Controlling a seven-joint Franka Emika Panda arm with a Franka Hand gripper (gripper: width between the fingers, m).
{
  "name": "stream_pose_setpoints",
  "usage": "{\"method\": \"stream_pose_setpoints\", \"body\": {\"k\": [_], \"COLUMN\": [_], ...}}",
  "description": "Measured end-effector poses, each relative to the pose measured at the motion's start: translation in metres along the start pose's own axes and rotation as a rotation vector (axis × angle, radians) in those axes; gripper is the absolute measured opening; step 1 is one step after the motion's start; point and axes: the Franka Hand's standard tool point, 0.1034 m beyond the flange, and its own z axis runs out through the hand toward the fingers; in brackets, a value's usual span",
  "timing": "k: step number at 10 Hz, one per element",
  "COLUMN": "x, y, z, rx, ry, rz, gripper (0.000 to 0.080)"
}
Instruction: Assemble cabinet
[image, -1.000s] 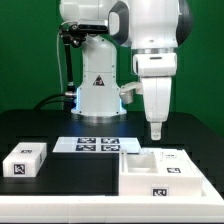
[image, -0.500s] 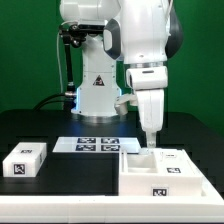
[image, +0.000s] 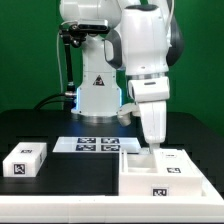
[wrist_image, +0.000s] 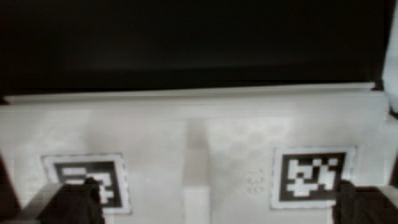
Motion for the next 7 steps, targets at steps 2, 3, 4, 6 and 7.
{"method": "stream_pose_setpoints", "body": {"k": [2, 3, 4, 6, 7], "x": [0.0003, 0.0, -0.0001, -0.0002, -0.0002], "y": [0.0009, 0.0005, 0.0006, 0.0007, 0.0007], "z": [0.0042, 0.0046, 0.0046, 0.0046, 0.0046], "rx": [0.003, 0.004, 0.004, 0.004, 0.004], "ry": [0.004, 0.004, 0.004, 0.004, 0.004], "rz": [0.007, 0.007, 0.007, 0.008, 0.008], "gripper": [0.0649, 0.054, 0.0392, 0.0215, 0.0215]}}
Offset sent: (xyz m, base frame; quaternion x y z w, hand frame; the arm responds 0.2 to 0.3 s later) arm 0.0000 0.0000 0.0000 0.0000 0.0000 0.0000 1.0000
